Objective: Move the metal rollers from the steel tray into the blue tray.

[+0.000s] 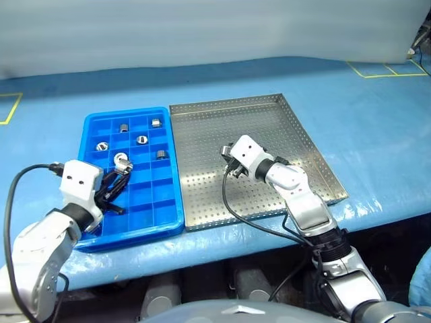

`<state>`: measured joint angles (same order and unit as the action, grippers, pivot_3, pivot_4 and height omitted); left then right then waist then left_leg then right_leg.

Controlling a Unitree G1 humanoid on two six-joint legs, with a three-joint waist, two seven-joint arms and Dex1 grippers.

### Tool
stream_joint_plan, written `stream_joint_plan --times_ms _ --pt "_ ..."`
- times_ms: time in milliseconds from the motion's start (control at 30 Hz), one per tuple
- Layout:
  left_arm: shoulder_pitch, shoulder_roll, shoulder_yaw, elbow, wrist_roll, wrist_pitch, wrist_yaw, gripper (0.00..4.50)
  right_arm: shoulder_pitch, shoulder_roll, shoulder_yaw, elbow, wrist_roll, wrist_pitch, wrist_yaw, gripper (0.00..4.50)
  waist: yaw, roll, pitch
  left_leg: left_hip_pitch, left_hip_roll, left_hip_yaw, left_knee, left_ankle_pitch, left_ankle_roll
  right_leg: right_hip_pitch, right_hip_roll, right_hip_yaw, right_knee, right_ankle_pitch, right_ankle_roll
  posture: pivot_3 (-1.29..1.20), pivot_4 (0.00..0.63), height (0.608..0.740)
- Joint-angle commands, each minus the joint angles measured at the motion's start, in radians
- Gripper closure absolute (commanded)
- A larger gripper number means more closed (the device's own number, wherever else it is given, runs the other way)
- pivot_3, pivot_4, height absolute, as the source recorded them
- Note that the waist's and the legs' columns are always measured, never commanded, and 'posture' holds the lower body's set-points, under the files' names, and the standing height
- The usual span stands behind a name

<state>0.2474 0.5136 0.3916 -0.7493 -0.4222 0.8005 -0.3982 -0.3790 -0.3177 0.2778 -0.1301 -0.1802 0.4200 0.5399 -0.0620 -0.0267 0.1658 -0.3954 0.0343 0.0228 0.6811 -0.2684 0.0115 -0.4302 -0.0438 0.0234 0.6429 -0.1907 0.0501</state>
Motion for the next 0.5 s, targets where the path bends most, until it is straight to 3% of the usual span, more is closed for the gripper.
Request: stream_joint_plan --times_ms 33,233,500 --pt "0.013 0.011 -0.004 -0.022 0.023 0.001 0.024 3.71 -0.010 0.008 -0.008 -0.047 0.013 -0.020 -0.009 3.21 0.001 0.000 0.000 0.000 0.000 0.000 0.000 0.000 0.000 0.000 0.000 0.000 0.000 0.000 0.000 -0.04 0.150 0.740" --pt "-0.007 0.001 -0.094 0.063 0.081 -0.012 0.066 3.71 -0.010 0.016 -0.001 -0.057 0.016 -0.032 -0.012 3.21 0.003 0.000 0.000 0.000 0.000 0.000 0.001 0.000 0.000 0.001 0.000 -0.001 0.000 -0.001 0.001 -0.04 0.150 0.740" --pt "0.033 -0.064 -0.026 0.055 0.050 -0.030 0.090 3.71 0.000 0.000 -0.017 -0.051 0.006 -0.037 -0.044 3.21 0.000 0.000 0.000 0.000 0.001 0.000 0.000 0.000 0.000 0.000 0.000 -0.002 0.000 0.000 -0.002 -0.05 0.150 0.740"
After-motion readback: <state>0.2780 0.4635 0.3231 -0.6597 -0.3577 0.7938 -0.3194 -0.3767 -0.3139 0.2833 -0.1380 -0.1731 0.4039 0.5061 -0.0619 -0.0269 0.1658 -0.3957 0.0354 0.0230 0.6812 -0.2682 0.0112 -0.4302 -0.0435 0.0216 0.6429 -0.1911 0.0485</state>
